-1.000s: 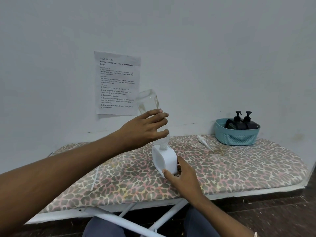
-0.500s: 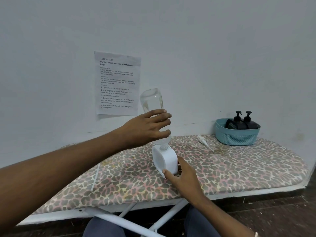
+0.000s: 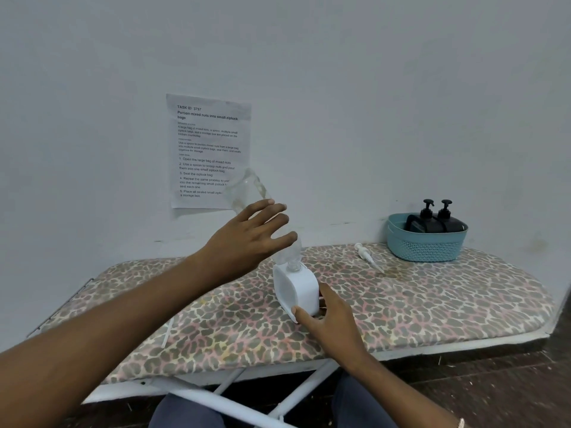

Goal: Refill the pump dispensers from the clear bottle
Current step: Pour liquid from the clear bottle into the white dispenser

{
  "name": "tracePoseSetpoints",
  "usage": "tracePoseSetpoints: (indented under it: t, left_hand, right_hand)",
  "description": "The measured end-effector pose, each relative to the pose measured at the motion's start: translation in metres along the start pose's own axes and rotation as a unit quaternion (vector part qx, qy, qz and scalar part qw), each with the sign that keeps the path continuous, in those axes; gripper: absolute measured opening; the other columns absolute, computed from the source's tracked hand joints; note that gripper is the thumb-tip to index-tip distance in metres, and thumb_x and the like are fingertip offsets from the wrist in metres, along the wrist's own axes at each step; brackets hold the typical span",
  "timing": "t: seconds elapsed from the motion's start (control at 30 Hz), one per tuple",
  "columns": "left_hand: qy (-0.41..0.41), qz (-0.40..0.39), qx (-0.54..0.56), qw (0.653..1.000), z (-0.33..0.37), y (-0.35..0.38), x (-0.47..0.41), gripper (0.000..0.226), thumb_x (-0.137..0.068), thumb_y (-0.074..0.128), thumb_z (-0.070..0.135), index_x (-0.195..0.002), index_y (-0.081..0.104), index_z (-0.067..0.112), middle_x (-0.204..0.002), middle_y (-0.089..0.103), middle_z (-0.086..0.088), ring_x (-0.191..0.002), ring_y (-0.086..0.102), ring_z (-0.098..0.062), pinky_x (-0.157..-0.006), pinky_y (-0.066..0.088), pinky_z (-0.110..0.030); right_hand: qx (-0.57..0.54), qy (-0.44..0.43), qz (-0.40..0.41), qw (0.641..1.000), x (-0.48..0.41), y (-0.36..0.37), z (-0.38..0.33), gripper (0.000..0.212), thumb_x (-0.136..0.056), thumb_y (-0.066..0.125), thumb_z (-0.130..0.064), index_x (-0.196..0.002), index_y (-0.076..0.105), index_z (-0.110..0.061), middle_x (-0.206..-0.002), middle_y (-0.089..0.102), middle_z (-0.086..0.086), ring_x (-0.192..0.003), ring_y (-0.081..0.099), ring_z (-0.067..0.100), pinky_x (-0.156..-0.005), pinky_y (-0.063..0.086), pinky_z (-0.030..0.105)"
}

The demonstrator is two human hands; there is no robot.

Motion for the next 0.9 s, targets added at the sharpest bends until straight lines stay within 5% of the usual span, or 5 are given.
tracePoseSetpoints:
  t: [0.2, 0.33, 0.47, 0.73, 0.9]
  left_hand:
    - [-0.151, -0.027, 0.039, 0.987, -0.010, 0.017, 0.032, 0.083, -0.058, 0.063, -0.016, -0.134, 0.063, 0.015, -0.128, 0.064, -0.013, -0.130, 0.057, -0.038, -0.113, 0.031, -0.052]
    - [-0.279, -0.040, 0.118, 0.952, -0.018, 0.040, 0.067, 0.087, -0.060, 0.076, -0.011, -0.140, 0.060, 0.019, -0.125, 0.065, -0.007, -0.122, 0.058, -0.033, -0.099, 0.038, -0.050]
    - [-0.418, -0.027, 0.231, 0.878, -0.031, 0.064, 0.106, 0.077, -0.073, 0.084, 0.006, -0.142, 0.055, 0.025, -0.122, 0.062, -0.003, -0.112, 0.058, -0.031, -0.088, 0.046, -0.050]
    - [-0.640, 0.096, 0.430, 0.629, -0.051, 0.085, 0.161, 0.068, -0.079, 0.091, 0.022, -0.133, 0.050, 0.018, -0.111, 0.062, -0.001, -0.098, 0.062, -0.019, -0.081, 0.049, -0.035]
    - [-0.659, 0.099, 0.435, 0.606, -0.037, 0.094, 0.172, 0.070, -0.080, 0.091, 0.024, -0.131, 0.044, 0.016, -0.111, 0.060, -0.003, -0.098, 0.063, -0.024, -0.083, 0.052, -0.041]
  right_hand:
    - [0.009, -0.001, 0.003, 1.000, 0.000, 0.000, 0.002, 0.042, -0.088, 0.077, -0.045, -0.122, 0.051, -0.047, -0.111, 0.063, -0.025, -0.100, 0.060, -0.013, -0.074, 0.055, 0.016]
    - [0.006, -0.005, 0.002, 1.000, 0.000, 0.000, 0.002, 0.045, -0.089, 0.077, -0.045, -0.126, 0.052, -0.046, -0.113, 0.063, -0.025, -0.100, 0.061, -0.012, -0.074, 0.056, 0.017]
    - [0.002, -0.006, 0.000, 1.000, 0.001, 0.000, 0.003, 0.051, -0.089, 0.078, -0.044, -0.135, 0.056, -0.037, -0.114, 0.063, -0.026, -0.102, 0.060, -0.014, -0.073, 0.056, 0.015]
    - [-0.003, -0.003, -0.003, 1.000, 0.000, 0.001, 0.004, 0.055, -0.089, 0.077, -0.044, -0.139, 0.056, -0.035, -0.116, 0.064, -0.025, -0.103, 0.059, -0.014, -0.073, 0.054, 0.012]
    - [-0.002, -0.002, -0.002, 1.000, 0.001, 0.001, 0.004, 0.051, -0.089, 0.077, -0.045, -0.134, 0.055, -0.040, -0.117, 0.064, -0.024, -0.102, 0.060, -0.012, -0.073, 0.054, 0.013]
Point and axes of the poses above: each hand's wrist, its own x-axis away from the middle knuckle, its own y-axis out of the palm, z = x × y, the point moved 10 cm from there along -x, towards the middle knuckle
